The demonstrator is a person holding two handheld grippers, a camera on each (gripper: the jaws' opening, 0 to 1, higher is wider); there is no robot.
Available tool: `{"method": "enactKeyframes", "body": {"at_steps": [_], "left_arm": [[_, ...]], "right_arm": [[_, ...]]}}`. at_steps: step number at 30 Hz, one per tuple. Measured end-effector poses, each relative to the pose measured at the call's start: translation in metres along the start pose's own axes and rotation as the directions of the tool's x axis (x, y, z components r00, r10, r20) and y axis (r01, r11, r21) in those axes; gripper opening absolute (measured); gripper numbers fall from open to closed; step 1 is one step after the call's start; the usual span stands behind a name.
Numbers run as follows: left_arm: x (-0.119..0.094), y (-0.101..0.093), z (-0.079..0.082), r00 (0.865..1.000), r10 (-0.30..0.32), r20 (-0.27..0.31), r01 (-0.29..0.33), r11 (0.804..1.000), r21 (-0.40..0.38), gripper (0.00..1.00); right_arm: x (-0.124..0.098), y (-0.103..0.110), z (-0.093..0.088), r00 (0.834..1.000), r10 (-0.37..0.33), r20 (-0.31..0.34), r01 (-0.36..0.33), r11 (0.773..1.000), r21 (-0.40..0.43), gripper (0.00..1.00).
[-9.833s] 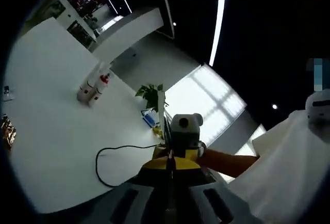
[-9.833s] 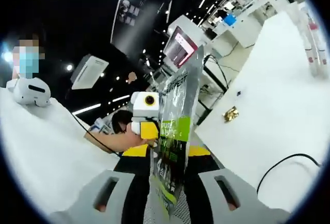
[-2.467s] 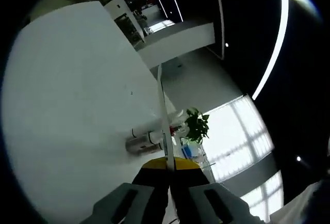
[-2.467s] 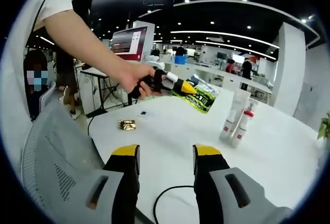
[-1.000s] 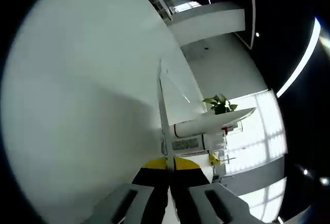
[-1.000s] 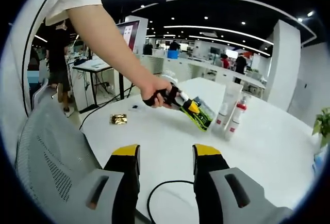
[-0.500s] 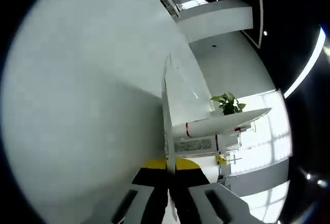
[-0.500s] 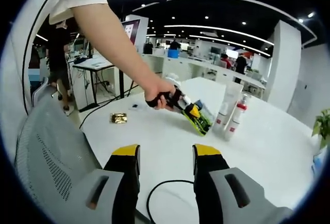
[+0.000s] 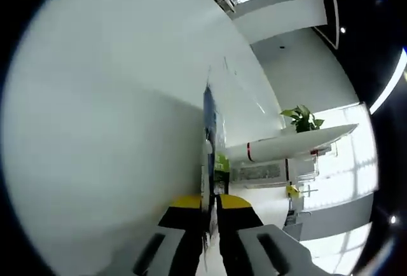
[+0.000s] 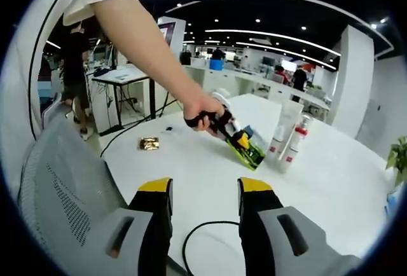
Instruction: Arrange the skincare products in the storage area until every visible bottle or jar stands upright without overlapping.
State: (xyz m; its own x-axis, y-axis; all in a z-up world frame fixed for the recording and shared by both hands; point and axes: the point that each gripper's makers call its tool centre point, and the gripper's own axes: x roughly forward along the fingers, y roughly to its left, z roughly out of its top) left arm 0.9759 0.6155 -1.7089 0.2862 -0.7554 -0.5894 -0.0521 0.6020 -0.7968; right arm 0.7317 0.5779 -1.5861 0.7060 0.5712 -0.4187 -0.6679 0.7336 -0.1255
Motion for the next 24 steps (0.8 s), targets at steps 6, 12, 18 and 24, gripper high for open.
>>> {"method": "enactKeyframes", "body": {"at_steps": [6,12,18,24], "left_arm": [[-0.004,0.003,-0.003,1.0,0.014,-0.007,-0.014,0.999,-0.031,0.17],[-0.011,0.001,-0.007,0.999,0.037,-0.018,-0.037,0.999,-0.023,0.21],[-0.013,0.001,-0.01,0.991,0.124,-0.057,-0.118,0.988,0.1,0.26],[-0.014,0.003,0.0,0.97,0.241,-0.033,-0.222,0.931,0.289,0.37]], "right_arm": [[0.0,0.001,0.0,1.0,0.002,0.002,-0.002,1.0,0.001,0.37],[0.0,0.002,0.0,1.0,0.008,-0.005,-0.008,1.0,-0.001,0.37],[0.0,0.003,0.0,1.0,0.011,-0.003,-0.012,1.0,-0.006,0.36],[0.0,0.005,-0.001,1.0,0.017,-0.007,-0.017,1.0,-0.012,0.35]]}}
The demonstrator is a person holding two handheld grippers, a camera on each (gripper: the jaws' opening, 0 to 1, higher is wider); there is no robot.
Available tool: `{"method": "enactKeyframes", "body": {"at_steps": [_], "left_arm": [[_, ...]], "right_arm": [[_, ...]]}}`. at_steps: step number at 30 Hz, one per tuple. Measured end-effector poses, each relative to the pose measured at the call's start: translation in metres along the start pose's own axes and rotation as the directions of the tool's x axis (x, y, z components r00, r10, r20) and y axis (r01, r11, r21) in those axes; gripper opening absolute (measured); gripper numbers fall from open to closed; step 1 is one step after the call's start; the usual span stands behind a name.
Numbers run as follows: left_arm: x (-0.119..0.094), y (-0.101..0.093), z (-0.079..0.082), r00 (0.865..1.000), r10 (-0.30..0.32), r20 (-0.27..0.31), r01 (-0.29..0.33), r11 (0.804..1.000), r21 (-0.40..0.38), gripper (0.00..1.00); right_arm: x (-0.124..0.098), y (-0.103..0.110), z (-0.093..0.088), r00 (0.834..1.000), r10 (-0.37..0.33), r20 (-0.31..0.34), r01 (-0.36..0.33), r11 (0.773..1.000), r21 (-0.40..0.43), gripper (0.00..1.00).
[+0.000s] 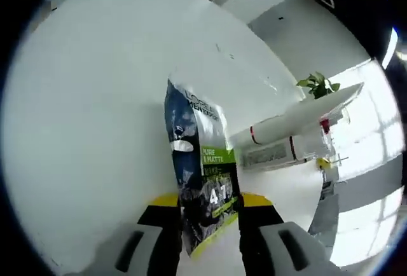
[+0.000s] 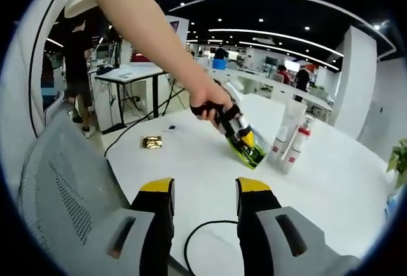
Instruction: Arrange the skincare products in the storage area until every visible bottle or jar stands upright without overlapping.
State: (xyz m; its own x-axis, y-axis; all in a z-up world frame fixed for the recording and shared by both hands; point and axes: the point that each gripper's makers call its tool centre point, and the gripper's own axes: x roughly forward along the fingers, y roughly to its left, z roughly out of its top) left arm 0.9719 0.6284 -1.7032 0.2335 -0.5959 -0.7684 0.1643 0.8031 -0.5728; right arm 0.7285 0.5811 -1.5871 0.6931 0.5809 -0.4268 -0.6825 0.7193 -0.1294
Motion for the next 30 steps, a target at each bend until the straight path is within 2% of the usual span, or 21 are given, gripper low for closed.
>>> {"method": "enactKeyframes", "body": {"at_steps": [3,6,7,9,12,14,22,26,30], "left_arm": [[-0.001,0.003,-0.001,0.998,0.048,-0.03,-0.045,0.996,0.079,0.4],[0.0,0.001,-0.001,0.999,0.042,-0.03,-0.039,0.995,0.087,0.44],[0.0,0.004,0.001,0.998,0.059,-0.025,-0.056,0.993,0.101,0.46],[-0.003,0.009,0.002,0.995,0.098,-0.02,-0.094,0.983,0.159,0.51],[-0.005,0.013,0.002,0.992,0.127,-0.027,-0.117,0.966,0.228,0.56],[-0.007,0.017,0.004,0.988,0.15,-0.023,-0.138,0.952,0.272,0.56],[-0.002,0.015,0.009,0.99,0.138,0.004,-0.133,0.948,0.288,0.57],[0.003,0.013,0.005,0.992,0.129,-0.013,-0.12,0.951,0.286,0.56],[0.005,0.013,0.009,0.992,0.129,-0.001,-0.123,0.953,0.278,0.56]], "right_arm": [[0.0,-0.001,0.0,1.0,-0.005,-0.001,0.005,1.0,0.001,0.35],[-0.001,-0.002,-0.001,1.0,-0.006,-0.002,0.006,1.0,0.004,0.35],[-0.001,-0.001,0.0,1.0,-0.002,-0.001,0.002,1.0,0.004,0.35],[-0.001,0.001,0.0,1.0,0.004,0.002,-0.004,1.0,0.0,0.36],[-0.001,0.001,0.0,1.0,0.005,0.002,-0.005,1.0,-0.006,0.35],[0.0,0.001,-0.001,1.0,0.006,-0.005,-0.007,1.0,-0.013,0.35],[-0.001,-0.001,-0.001,1.0,0.0,-0.004,0.0,1.0,-0.008,0.34],[-0.001,-0.001,-0.001,1.0,-0.001,-0.008,0.001,1.0,-0.007,0.34],[-0.001,-0.003,-0.002,1.0,-0.007,-0.009,0.007,1.0,-0.005,0.34]]}}
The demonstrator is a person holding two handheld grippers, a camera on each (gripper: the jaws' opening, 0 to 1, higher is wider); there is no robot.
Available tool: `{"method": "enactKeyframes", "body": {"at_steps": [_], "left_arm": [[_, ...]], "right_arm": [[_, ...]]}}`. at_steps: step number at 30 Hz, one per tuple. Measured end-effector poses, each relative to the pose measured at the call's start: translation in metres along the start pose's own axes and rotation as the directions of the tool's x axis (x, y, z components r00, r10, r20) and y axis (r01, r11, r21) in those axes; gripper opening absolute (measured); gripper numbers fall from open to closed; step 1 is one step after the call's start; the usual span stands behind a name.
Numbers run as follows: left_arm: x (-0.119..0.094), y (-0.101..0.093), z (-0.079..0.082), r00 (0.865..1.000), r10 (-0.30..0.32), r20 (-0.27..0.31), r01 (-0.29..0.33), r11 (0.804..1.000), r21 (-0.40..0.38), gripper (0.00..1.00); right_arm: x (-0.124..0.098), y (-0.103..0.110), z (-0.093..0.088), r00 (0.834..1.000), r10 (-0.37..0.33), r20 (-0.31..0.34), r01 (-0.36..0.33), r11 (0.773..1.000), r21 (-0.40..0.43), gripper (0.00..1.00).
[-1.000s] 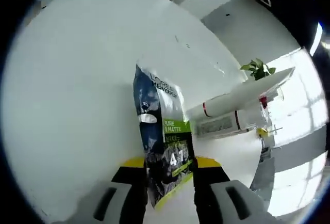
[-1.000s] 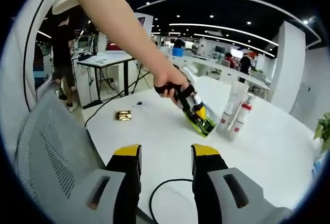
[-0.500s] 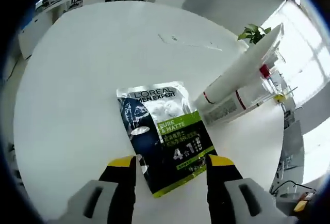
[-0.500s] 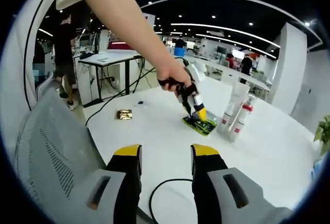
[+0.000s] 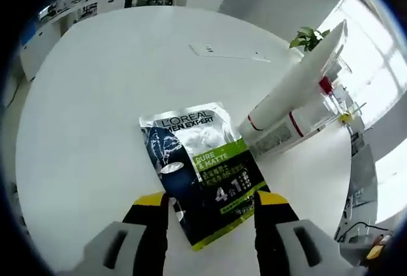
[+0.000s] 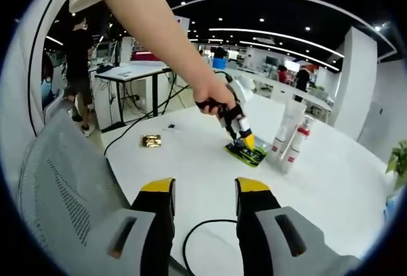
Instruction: Arrange the skincare products in the storage area until every visible bottle or jar stands upright without overlapping.
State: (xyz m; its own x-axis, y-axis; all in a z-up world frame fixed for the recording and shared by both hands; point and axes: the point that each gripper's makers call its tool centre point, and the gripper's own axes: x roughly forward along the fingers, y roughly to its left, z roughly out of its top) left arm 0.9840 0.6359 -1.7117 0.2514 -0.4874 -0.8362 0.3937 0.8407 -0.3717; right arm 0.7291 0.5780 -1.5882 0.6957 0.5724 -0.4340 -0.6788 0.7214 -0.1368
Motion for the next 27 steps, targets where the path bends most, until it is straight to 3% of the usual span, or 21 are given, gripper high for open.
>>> {"method": "enactKeyframes", "body": {"at_steps": [15,22,27], "left_arm": [[0.0,-0.004,0.001,1.0,-0.017,0.005,0.016,0.999,0.046,0.59],[-0.014,0.0,0.006,0.999,-0.015,0.049,0.012,0.999,0.052,0.59],[-0.032,0.001,0.001,0.996,-0.014,0.093,0.002,0.992,0.126,0.61]], "right_arm": [[0.0,0.0,-0.001,1.0,-0.004,-0.007,0.004,1.0,-0.005,0.33],[0.0,-0.001,0.0,1.0,-0.007,-0.002,0.007,1.0,-0.008,0.33],[0.0,0.0,0.0,1.0,-0.005,0.002,0.005,1.0,-0.01,0.34]]}}
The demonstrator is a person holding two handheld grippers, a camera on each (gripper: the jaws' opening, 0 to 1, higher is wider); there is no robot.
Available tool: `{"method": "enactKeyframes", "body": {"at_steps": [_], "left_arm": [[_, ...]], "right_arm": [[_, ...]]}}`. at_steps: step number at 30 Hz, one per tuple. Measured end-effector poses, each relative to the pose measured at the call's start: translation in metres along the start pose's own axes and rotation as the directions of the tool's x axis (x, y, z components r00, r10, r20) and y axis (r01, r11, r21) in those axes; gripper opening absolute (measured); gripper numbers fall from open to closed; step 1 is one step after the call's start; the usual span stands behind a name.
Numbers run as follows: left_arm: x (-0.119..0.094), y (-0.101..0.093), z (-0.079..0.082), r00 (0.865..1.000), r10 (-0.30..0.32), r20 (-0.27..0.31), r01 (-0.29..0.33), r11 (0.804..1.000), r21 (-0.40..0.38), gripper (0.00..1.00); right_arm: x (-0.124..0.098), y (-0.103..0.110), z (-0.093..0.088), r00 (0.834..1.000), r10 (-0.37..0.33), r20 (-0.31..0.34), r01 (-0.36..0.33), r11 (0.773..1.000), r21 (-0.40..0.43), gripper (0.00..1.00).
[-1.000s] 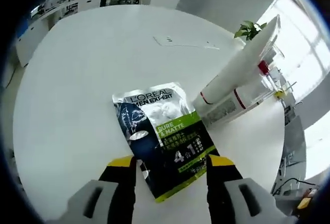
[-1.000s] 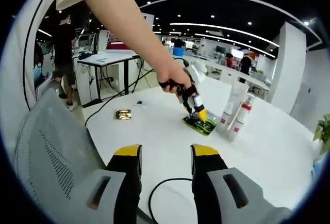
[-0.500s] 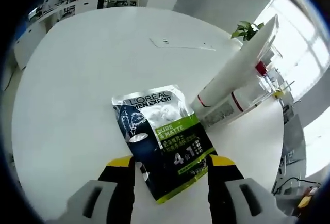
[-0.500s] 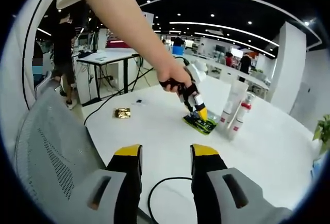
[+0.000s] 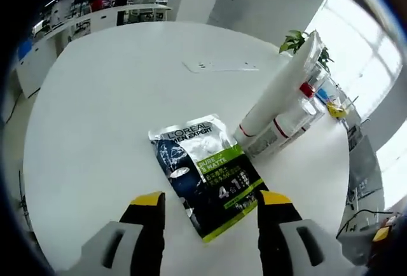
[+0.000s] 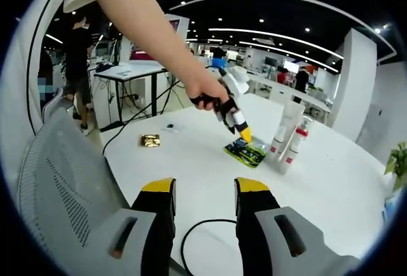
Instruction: Arrange the skincare products in the storage area until every visible bottle or jar stands upright without overlapping.
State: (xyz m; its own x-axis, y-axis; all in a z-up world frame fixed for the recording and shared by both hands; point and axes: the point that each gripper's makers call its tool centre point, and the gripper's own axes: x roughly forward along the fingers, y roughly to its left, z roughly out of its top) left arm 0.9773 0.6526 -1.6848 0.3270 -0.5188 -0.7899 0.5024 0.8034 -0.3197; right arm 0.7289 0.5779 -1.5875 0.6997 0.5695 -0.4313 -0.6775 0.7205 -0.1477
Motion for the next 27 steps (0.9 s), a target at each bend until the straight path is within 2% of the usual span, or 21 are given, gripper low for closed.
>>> {"method": "enactKeyframes", "body": {"at_steps": [6,10,18,22,27], "left_arm": [[-0.026,-0.003,-0.013,0.999,-0.011,0.048,0.007,0.996,0.084,0.63],[-0.044,0.004,-0.03,0.998,0.007,0.059,-0.016,0.99,0.14,0.64],[-0.088,0.017,-0.072,0.994,0.064,0.094,-0.074,0.991,0.113,0.67],[-0.112,0.023,-0.09,0.986,0.099,0.137,-0.114,0.988,0.107,0.67],[-0.132,0.032,-0.114,0.98,0.14,0.142,-0.154,0.984,0.094,0.67]], "right_arm": [[0.0,0.002,0.001,1.0,0.009,0.006,-0.008,1.0,-0.008,0.33],[0.0,0.003,0.003,1.0,0.012,0.01,-0.012,1.0,-0.013,0.33],[-0.001,0.008,0.006,0.999,0.028,0.024,-0.027,0.999,-0.026,0.33],[-0.001,0.009,0.006,0.999,0.035,0.022,-0.034,0.999,-0.034,0.33],[0.0,0.011,0.006,0.999,0.043,0.021,-0.043,0.998,-0.041,0.33]]}}
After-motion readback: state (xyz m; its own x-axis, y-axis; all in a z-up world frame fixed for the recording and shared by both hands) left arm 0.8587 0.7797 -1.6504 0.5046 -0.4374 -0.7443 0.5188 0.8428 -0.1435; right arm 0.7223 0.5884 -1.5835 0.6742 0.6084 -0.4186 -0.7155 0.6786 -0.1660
